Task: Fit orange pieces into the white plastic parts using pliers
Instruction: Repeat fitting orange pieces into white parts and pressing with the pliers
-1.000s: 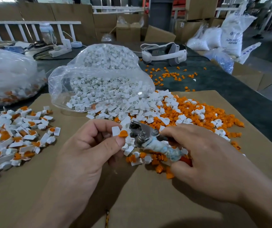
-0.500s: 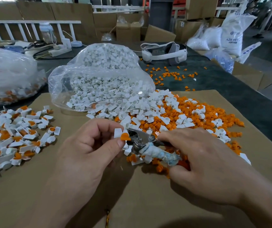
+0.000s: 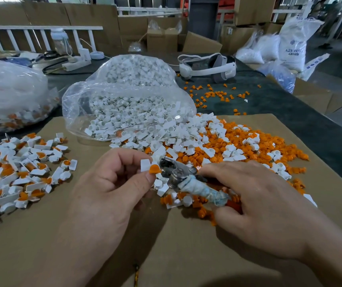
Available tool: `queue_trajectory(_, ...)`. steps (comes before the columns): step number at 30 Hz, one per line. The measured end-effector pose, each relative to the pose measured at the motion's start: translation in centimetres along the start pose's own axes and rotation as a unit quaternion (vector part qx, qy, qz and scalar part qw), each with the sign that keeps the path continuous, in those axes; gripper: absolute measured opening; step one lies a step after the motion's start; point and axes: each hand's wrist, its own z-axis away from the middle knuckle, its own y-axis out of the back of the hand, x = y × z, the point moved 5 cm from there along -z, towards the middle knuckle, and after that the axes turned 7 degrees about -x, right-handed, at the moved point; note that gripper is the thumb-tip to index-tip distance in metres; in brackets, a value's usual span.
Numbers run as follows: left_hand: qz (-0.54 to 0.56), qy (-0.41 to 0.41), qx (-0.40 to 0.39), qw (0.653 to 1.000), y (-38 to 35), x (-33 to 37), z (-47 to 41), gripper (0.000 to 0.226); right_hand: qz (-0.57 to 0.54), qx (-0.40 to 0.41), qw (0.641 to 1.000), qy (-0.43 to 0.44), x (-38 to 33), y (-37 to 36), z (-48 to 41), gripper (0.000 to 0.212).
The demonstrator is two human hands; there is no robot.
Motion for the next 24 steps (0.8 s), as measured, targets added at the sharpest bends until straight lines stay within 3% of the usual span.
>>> queue_trajectory(8,-0.008,-0.001,-0.024,1.000,-0.24,-0.10,0.11,0.032,0.006,-0.016,1.000,0.015,-0.38,0.18,-0.04,0.045)
queue_trajectory(11,-0.025,-0.002,-0.038,0.999,-0.07,-0.35,0.04,0.025,0.003,-0.004,1.000,0.017,-0.50,0.33,0.04,0.041)
queue_trajectory(16,-0.036,-0.001,-0.064,0.997,-0.11,-0.82,-0.09,0.021,0.012,-0.003,1.000,0.015,-0.42,0.15,0.23,0.048)
queue_trajectory(24,-0.048,-0.029,-0.060,0.997,-0.07,-0.18,0.23,0.035,0.026,-0.034,0.999,0.012,-0.41,-0.28,-0.17,0.051)
